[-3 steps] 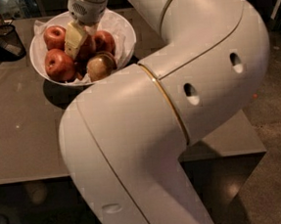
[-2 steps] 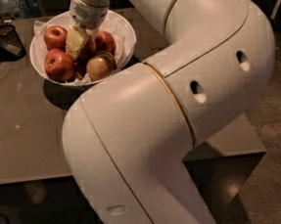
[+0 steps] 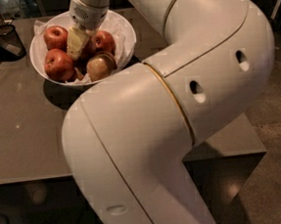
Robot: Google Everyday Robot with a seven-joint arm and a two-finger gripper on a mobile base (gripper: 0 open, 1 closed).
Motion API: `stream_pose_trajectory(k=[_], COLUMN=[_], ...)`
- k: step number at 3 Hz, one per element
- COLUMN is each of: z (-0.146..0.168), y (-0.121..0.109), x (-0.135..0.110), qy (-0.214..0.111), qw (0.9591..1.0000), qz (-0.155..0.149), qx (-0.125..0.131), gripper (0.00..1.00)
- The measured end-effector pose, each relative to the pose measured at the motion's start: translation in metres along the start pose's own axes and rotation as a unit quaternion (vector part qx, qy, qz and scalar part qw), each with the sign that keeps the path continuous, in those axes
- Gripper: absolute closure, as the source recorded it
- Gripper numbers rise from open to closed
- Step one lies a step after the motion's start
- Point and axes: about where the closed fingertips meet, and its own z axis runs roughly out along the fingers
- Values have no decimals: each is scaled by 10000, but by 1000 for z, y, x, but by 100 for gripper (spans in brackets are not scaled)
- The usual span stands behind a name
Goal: Pick apple from white bowl
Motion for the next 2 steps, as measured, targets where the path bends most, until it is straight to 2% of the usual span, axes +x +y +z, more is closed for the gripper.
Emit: stream_pose_trajectory(k=[1,2], z=[0,0], y=[0,0], x=[0,0], qy=[0,0], qw=[10000,10000], qz=[0,0], qx=[0,0], gripper=[92,100])
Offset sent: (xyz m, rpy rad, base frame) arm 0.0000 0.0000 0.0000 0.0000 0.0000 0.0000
